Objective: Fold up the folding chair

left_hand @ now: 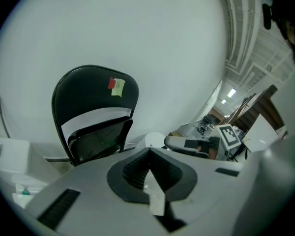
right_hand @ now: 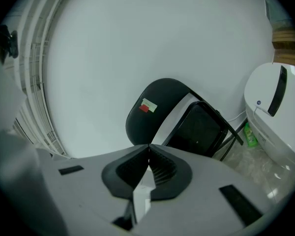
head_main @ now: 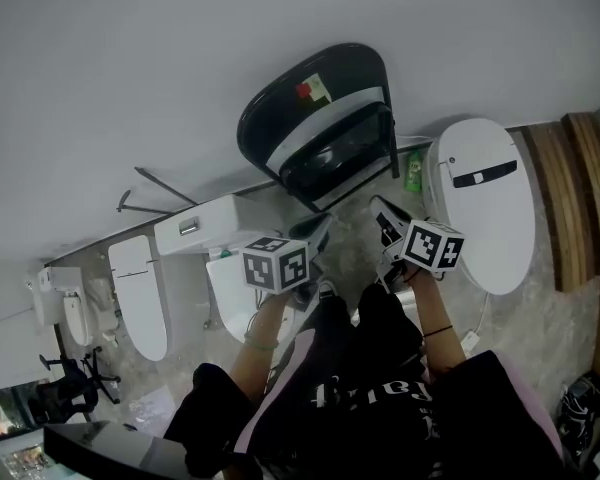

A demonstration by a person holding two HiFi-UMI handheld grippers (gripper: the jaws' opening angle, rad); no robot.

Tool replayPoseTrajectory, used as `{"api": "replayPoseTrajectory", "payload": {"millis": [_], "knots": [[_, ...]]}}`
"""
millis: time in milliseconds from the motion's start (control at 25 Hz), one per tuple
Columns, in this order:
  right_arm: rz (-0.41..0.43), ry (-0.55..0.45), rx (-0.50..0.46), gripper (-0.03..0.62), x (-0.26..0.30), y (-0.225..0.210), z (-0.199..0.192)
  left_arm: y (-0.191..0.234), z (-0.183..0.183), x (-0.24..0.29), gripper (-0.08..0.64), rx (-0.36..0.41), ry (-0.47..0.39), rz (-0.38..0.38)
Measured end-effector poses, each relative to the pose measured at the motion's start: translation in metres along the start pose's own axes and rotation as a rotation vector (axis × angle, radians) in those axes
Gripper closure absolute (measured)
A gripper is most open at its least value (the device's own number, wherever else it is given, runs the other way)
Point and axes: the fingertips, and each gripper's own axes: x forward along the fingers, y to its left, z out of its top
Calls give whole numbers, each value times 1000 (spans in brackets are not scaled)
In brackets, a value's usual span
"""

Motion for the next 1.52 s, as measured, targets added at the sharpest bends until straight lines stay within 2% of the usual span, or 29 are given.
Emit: {"api": "replayPoseTrajectory", "payload": {"millis": [280,440,640,920,1120,1280,1520], "knots": [[-40,5,-26,578,-12,27,-50,4,-42,-38,557,-14,3,-28],[-71,-3,-44,578,-17,49,-88,9,-60,-73,556,-12,-42,-35],[-97,-40,-81,578,-24,94,-137,18,-91,-124,556,12,-60,-86],[-138,-93,-162,578,-49,143,-190,23,-145,-189,557,6,-76,-153],[-176,-126,-229,578,-78,168,-216,7,-178,-211,555,7,-64,-209],[-191,-127,-253,578,-105,178,-236,-23,-195,-221,555,34,-55,-251],[-183,-126,-253,578,-158,180,-257,-73,-223,-230,556,53,-52,-257]]}}
